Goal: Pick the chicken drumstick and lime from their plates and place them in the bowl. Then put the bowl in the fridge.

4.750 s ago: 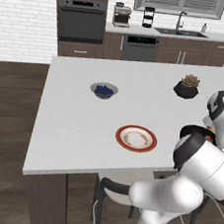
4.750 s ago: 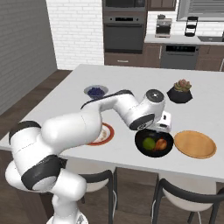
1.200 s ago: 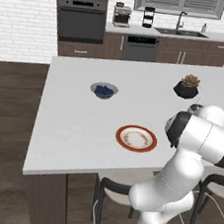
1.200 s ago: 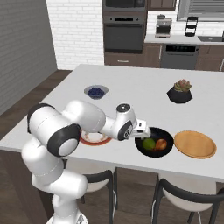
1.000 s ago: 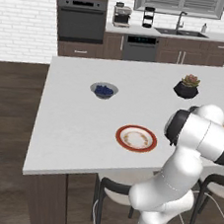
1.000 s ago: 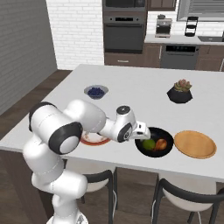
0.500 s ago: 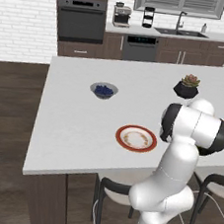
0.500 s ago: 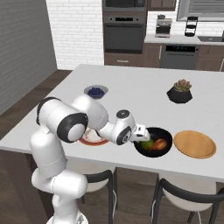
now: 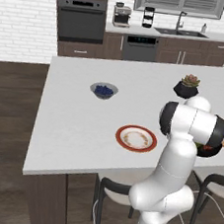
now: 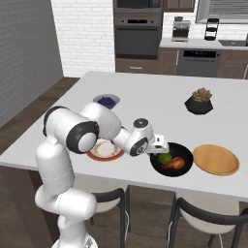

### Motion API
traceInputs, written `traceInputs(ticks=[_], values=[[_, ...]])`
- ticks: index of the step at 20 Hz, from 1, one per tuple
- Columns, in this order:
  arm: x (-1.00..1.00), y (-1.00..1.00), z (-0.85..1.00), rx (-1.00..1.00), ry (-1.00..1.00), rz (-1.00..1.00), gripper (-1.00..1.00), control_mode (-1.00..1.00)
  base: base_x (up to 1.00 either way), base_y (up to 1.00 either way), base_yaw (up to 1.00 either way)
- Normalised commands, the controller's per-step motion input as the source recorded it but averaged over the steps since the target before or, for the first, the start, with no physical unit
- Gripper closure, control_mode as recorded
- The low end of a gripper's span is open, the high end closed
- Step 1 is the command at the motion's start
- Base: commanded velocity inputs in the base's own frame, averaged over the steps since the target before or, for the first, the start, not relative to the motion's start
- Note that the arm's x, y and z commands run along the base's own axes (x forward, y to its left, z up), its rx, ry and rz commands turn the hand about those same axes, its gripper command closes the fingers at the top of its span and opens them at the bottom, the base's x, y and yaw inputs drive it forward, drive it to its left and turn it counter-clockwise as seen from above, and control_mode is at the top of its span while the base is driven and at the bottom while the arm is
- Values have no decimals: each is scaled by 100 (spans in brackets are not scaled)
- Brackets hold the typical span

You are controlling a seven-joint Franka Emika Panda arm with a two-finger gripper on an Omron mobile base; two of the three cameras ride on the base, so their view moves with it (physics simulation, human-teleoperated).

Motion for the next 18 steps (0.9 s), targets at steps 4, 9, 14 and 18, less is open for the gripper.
traceInputs(ticks=[4, 9, 14, 18], values=[[0, 5, 1, -2, 3, 0, 100, -100, 0, 0, 0], [-20, 0, 42, -1, -12, 7, 100, -100, 0, 0, 0], [-16, 15, 77, -8, 2, 24, 100, -100, 0, 0, 0], [-10, 21, 66, -11, 14, 33, 100, -100, 0, 0, 0]])
